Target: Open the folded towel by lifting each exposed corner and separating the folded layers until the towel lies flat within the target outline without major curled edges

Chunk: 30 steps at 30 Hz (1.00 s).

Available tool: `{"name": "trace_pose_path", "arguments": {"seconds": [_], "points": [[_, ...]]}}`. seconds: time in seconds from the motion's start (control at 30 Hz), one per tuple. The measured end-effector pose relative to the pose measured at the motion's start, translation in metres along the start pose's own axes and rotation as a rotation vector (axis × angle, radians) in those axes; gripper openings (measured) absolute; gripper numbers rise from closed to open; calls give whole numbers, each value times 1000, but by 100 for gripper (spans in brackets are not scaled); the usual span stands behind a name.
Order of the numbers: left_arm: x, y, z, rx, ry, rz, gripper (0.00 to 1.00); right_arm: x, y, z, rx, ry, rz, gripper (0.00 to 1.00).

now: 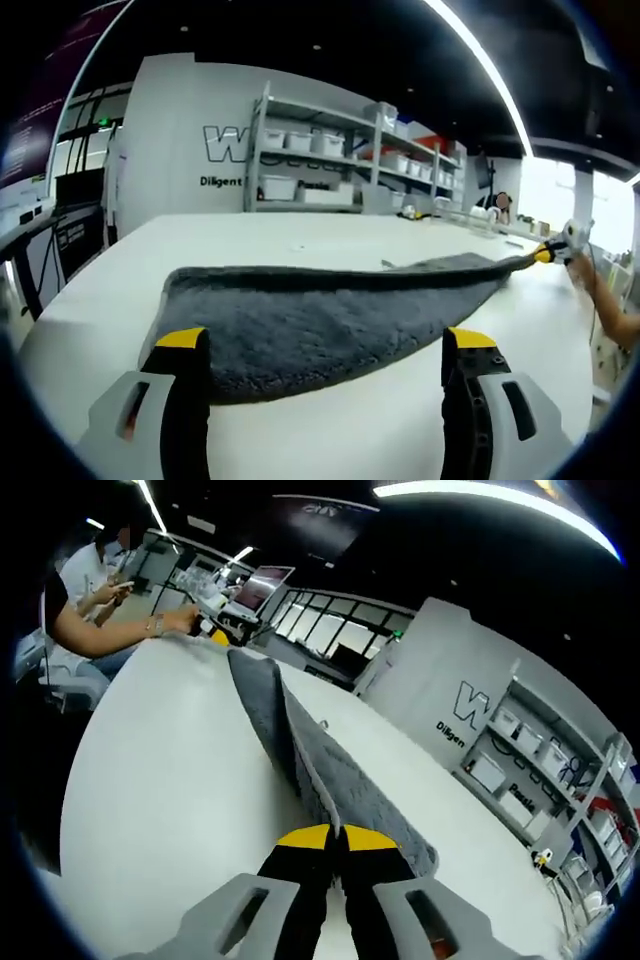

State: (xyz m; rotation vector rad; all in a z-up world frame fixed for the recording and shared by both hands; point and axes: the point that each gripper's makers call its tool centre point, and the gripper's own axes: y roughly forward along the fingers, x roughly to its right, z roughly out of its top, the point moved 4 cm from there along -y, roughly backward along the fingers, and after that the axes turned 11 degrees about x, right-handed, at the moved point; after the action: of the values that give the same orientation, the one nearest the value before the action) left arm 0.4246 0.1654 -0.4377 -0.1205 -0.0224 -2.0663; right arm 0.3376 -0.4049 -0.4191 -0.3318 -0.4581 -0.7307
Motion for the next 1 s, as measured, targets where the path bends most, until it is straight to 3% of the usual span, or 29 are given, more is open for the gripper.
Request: {"name": "trace_pose_path", "arguments": {"seconds": [0.17, 0.37, 0.57, 0.67, 0.8, 0.93, 1.0], "points": [[2, -2, 3, 22, -1, 5, 94, -8, -7, -8, -25, 21, 49, 0], [1, -2, 2, 19, -3, 7, 94, -23, -8, -28, -107, 61, 151, 0], [3, -3, 0, 15, -7, 6, 94, -27, -6, -34, -139, 108, 161, 1], [3, -3, -1, 12, -9, 6, 94, -29, -9, -33, -141, 149, 173, 10], [1, -1, 0, 10, -13, 2, 94, -22, -12, -22, -112, 144, 108, 35], [0, -1, 0, 9, -11, 4, 94, -19, -11, -7, -64, 180, 63, 51], [1, -1, 0, 8, -13, 3, 94, -21, -7, -3, -77, 185, 63, 61]]}}
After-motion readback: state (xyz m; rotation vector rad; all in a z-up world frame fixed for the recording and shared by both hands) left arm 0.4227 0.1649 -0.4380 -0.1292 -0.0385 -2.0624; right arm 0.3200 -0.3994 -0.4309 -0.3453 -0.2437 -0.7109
